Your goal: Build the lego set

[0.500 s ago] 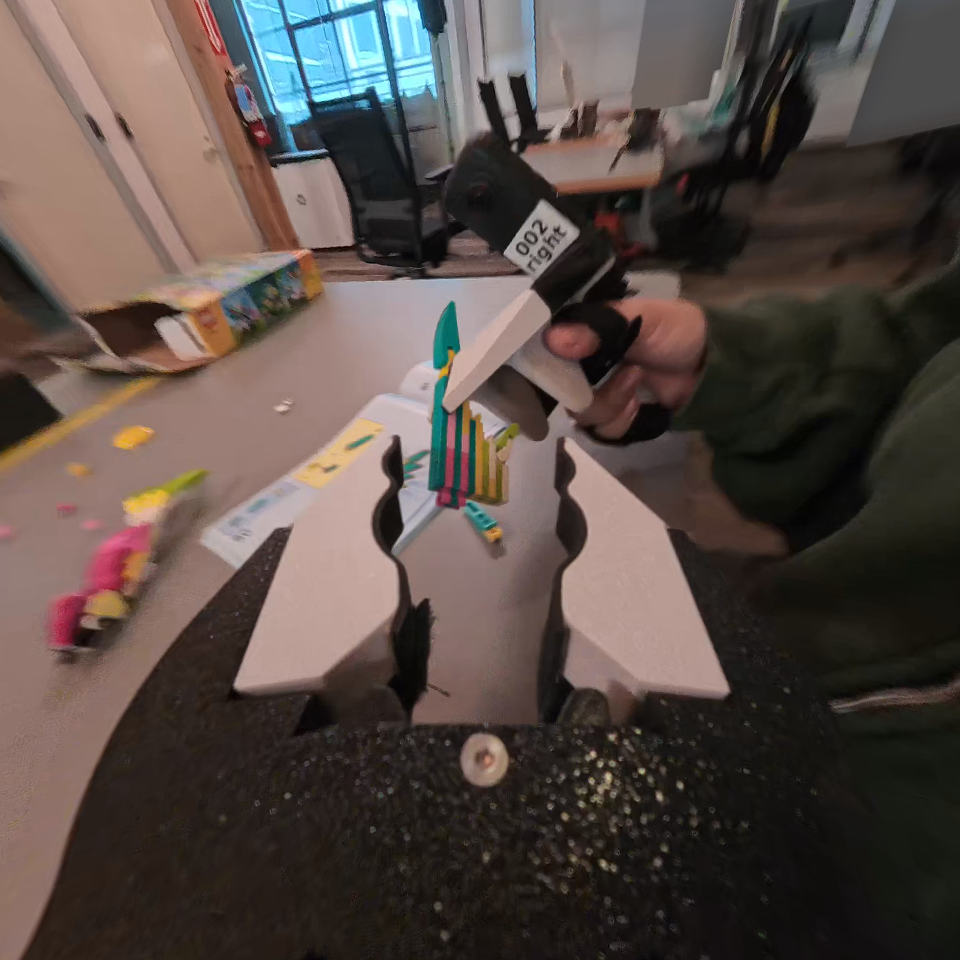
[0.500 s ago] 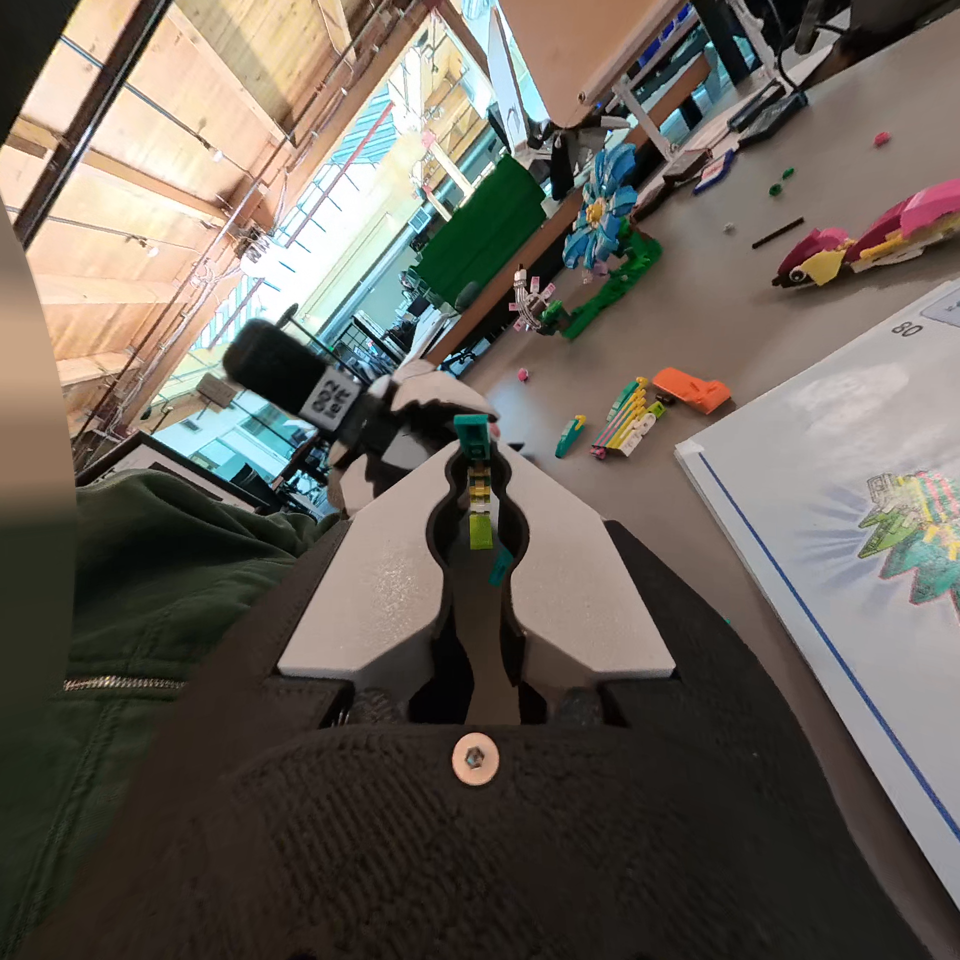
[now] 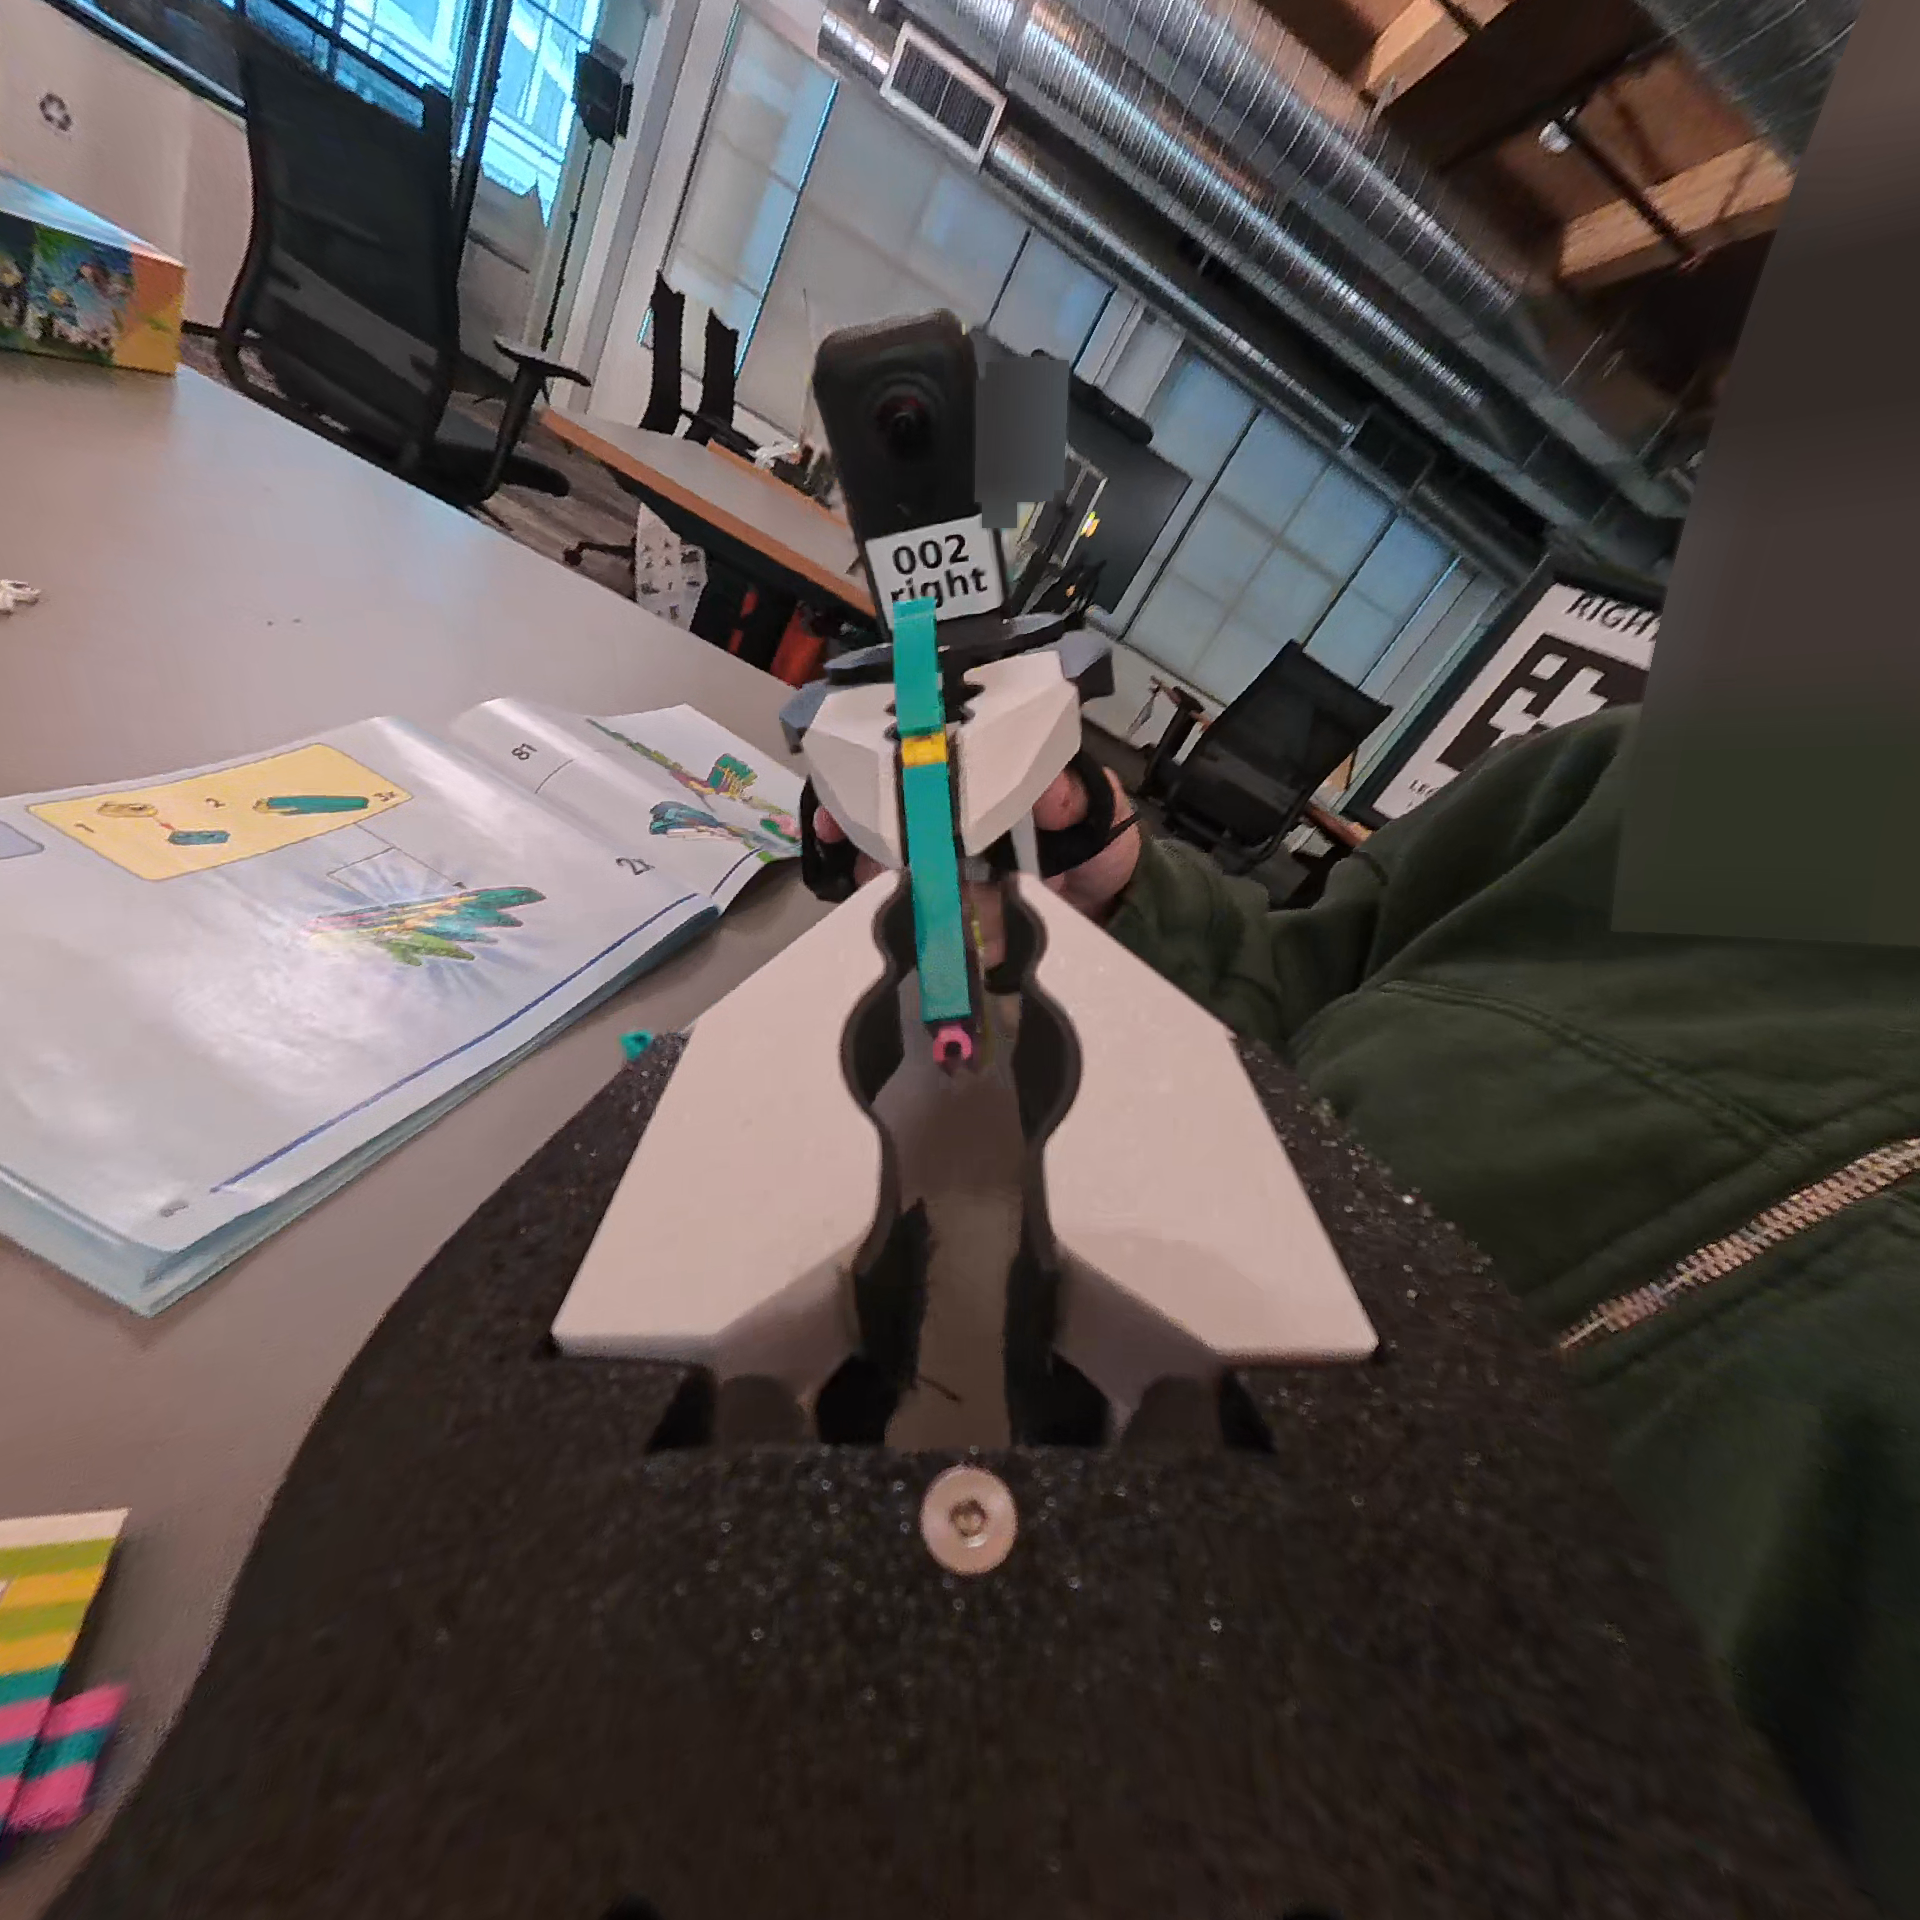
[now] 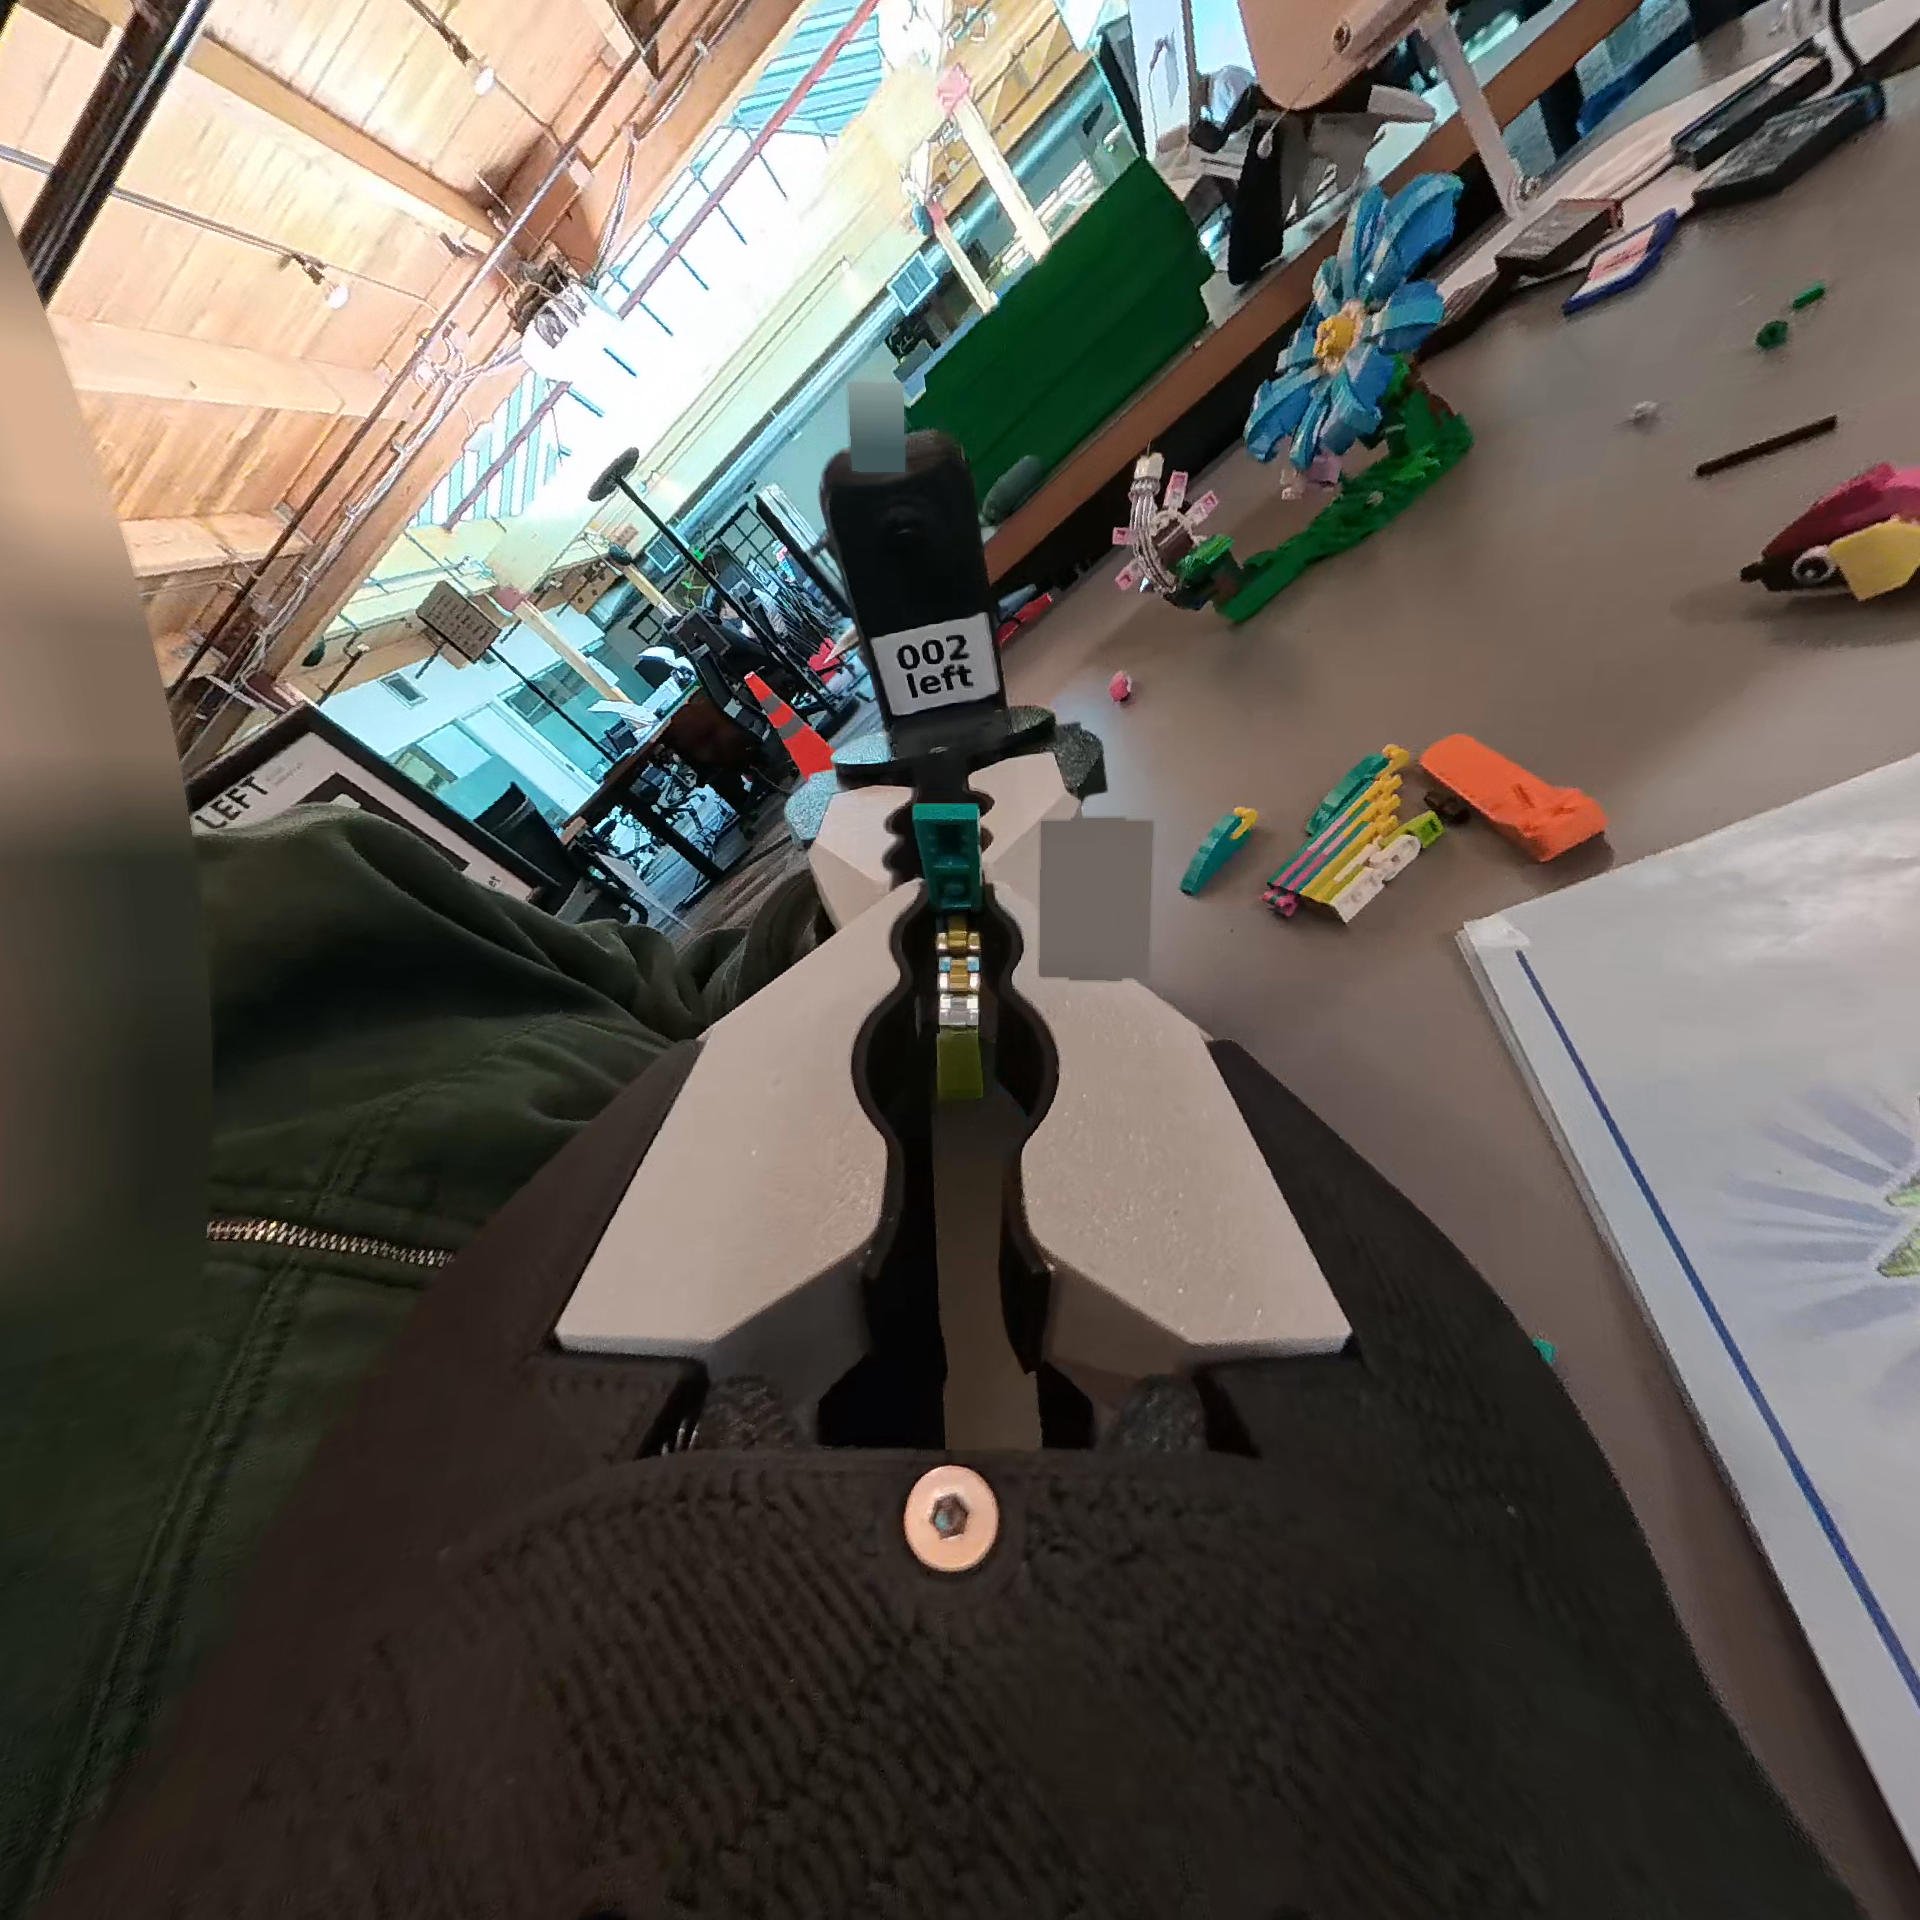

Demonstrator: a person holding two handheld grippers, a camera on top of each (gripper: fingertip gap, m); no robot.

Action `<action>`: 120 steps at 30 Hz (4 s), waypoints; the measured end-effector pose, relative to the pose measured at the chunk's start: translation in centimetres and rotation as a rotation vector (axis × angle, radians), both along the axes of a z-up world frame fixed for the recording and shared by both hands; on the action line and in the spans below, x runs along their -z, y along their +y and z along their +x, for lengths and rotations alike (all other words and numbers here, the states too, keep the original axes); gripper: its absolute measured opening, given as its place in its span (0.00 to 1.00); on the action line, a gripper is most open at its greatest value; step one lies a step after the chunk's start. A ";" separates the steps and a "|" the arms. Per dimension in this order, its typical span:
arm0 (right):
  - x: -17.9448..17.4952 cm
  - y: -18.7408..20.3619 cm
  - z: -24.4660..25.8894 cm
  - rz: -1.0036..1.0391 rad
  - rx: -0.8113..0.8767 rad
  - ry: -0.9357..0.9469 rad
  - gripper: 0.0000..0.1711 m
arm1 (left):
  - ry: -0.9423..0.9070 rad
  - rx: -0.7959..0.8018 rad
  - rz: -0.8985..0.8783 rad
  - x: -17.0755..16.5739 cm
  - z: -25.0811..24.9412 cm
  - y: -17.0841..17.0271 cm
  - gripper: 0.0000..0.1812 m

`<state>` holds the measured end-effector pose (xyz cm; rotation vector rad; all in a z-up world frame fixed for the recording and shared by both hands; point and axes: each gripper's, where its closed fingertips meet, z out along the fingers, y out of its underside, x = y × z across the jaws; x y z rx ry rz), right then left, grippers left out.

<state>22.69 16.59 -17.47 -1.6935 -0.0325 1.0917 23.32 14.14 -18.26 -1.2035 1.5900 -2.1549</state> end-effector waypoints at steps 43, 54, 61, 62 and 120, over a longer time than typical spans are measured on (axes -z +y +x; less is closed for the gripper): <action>1.1 0.7 4.1 -0.092 0.362 -0.297 0.14 | -0.002 -0.241 0.170 -0.1 -0.8 4.7 0.03; 10.9 -2.9 4.1 -0.697 0.363 -0.368 0.16 | -0.186 -0.313 0.518 -3.8 1.9 8.9 0.03; 11.0 -1.5 4.4 -0.846 0.342 -0.391 0.18 | -0.270 -0.215 0.588 -2.9 4.6 8.2 0.03; 11.0 -0.9 4.4 -0.857 0.334 -0.386 0.18 | -0.278 -0.212 0.568 -2.7 4.9 8.2 0.03; -25.6 12.7 -2.9 0.792 0.172 0.096 0.04 | -0.709 -0.287 -0.084 -24.3 -2.7 13.4 0.03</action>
